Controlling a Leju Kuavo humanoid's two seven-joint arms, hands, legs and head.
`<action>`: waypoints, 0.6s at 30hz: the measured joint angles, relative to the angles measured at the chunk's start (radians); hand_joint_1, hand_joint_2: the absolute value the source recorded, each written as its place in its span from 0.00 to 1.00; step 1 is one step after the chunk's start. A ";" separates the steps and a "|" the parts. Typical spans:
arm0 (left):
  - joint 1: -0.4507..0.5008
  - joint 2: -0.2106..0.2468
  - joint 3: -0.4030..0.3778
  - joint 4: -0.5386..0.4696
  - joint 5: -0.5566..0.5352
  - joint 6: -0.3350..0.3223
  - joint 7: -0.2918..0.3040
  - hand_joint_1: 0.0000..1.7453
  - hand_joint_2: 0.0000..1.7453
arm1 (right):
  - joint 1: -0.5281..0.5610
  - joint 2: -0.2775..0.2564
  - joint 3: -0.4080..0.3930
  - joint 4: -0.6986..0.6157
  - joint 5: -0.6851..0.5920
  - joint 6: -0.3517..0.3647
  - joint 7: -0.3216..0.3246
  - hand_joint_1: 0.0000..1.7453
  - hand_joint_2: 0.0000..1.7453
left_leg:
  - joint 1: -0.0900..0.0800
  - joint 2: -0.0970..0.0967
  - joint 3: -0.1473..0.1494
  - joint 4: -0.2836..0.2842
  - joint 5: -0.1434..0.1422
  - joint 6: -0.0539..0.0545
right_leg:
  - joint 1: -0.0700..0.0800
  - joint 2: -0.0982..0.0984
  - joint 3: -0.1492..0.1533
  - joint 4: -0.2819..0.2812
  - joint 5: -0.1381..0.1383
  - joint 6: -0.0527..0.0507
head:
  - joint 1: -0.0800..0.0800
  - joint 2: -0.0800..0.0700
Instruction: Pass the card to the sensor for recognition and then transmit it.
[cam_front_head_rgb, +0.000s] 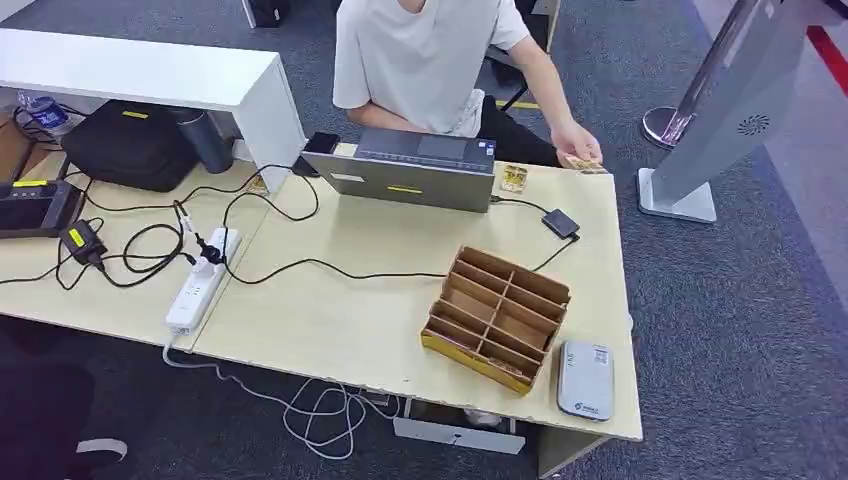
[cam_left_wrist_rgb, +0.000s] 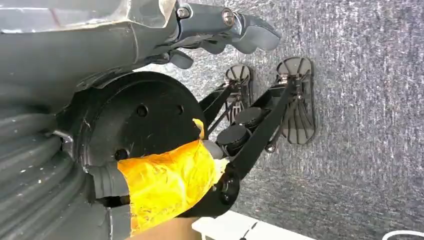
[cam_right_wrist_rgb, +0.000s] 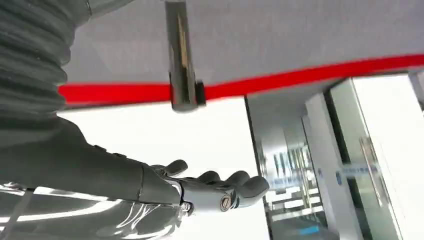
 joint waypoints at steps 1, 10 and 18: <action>0.000 0.000 0.000 0.000 -0.005 0.002 0.000 0.00 1.00 | 0.013 -0.011 0.039 -0.008 0.002 -0.027 0.028 0.00 1.00 | 0.000 0.000 0.000 0.000 0.000 0.000 | 0.000 0.000 0.000 0.000 0.000 0.000 | 0.000 0.000; -0.001 0.004 -0.001 0.000 -0.056 -0.013 0.034 0.00 1.00 | 0.174 -0.226 0.526 0.019 -0.018 -0.296 0.485 0.00 1.00 | 0.000 0.000 -0.001 0.000 0.000 0.000 | 0.000 0.000 0.000 0.000 0.001 0.000 | 0.000 0.000; -0.003 0.006 -0.006 0.000 -0.080 -0.024 0.034 0.00 1.00 | 0.181 -0.414 0.870 0.126 -0.012 -0.398 0.690 0.00 1.00 | 0.000 0.000 0.000 0.000 0.002 0.000 | 0.000 0.000 -0.001 0.000 0.002 0.001 | 0.000 0.000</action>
